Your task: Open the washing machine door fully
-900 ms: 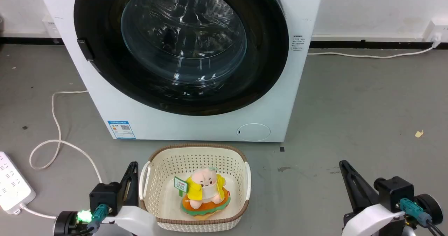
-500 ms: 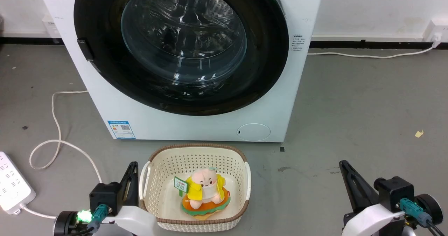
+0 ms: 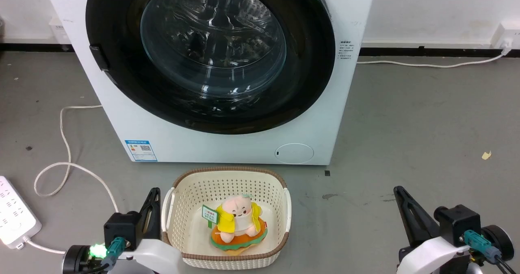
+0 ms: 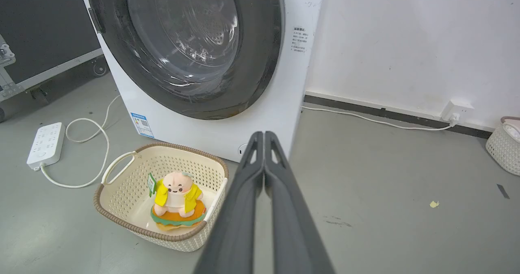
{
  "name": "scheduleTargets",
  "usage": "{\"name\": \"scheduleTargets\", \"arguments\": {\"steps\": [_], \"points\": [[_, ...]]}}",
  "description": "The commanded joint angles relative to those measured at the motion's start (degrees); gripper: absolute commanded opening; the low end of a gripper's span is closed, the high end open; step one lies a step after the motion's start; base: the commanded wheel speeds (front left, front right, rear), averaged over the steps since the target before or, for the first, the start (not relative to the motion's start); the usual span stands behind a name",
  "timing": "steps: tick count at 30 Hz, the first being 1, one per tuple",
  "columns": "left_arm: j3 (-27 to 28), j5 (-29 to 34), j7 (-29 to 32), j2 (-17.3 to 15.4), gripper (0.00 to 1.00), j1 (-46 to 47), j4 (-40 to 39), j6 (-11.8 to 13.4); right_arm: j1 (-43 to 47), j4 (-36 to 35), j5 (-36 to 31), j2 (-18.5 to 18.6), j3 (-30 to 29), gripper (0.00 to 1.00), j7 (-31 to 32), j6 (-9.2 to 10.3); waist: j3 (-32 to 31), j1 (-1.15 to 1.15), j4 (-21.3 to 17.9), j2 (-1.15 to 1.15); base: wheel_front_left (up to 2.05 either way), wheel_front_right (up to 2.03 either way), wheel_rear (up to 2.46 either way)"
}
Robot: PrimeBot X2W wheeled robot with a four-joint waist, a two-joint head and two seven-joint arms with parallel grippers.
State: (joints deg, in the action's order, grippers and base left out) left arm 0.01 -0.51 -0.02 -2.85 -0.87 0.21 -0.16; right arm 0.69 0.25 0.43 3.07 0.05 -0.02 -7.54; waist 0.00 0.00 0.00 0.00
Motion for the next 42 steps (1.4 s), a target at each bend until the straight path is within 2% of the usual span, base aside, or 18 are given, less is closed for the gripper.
{"name": "scheduleTargets", "arguments": {"steps": [1,3,4,5,6,7,28,40,42], "points": [[0.0,0.5,0.0,0.0,0.00,0.9,-0.2,0.2,-0.7,-0.2,-0.4,-0.2,0.0,0.00,0.0,0.05,0.0,0.00,0.0,0.00,0.00,0.00,0.00],[0.0,0.5,0.0,0.0,0.00,0.9,-0.2,0.2,-0.7,-0.2,-0.4,-0.2,0.0,0.00,0.0,0.05,0.0,0.00,0.0,0.00,0.00,0.00,0.00],[0.0,0.0,0.0,0.0,1.00,0.0,0.0,0.0,0.0,0.0,0.0,0.0,0.0,1.00,0.0,0.00,0.0,0.00,0.0,0.00,0.00,0.00,0.00],[0.0,-0.1,0.0,0.0,0.00,0.0,0.0,0.0,0.0,0.0,0.0,0.0,0.0,0.00,0.0,0.00,0.0,0.00,0.0,0.00,0.00,0.00,0.00],[0.0,-0.1,0.0,0.0,0.00,-0.1,0.0,0.0,0.0,0.0,0.1,0.0,0.1,0.00,0.0,0.00,0.0,0.00,0.0,0.00,0.00,0.00,0.00],[0.0,-0.1,0.0,0.0,1.00,-0.1,0.0,0.0,0.0,0.0,0.0,0.0,0.1,1.00,0.0,0.00,0.0,0.00,0.0,0.00,0.00,0.00,0.00],[-1.6,0.5,-2.4,0.0,1.00,0.8,0.3,0.5,-1.0,-1.1,2.3,0.0,0.3,1.00,-2.4,0.01,1.8,0.00,0.9,0.00,0.00,0.00,0.00],[-3.1,0.7,-4.0,-0.2,1.00,2.8,0.2,1.0,-7.2,-2.1,5.8,2.2,-0.2,1.00,-1.5,0.01,5.2,0.00,2.4,0.00,0.00,0.00,0.00],[-3.3,0.8,-4.2,-0.2,1.00,3.1,0.2,1.1,-8.6,-2.0,6.5,2.3,-0.5,0.97,-1.2,0.02,5.7,0.00,2.6,0.00,0.00,0.00,0.00]]}}
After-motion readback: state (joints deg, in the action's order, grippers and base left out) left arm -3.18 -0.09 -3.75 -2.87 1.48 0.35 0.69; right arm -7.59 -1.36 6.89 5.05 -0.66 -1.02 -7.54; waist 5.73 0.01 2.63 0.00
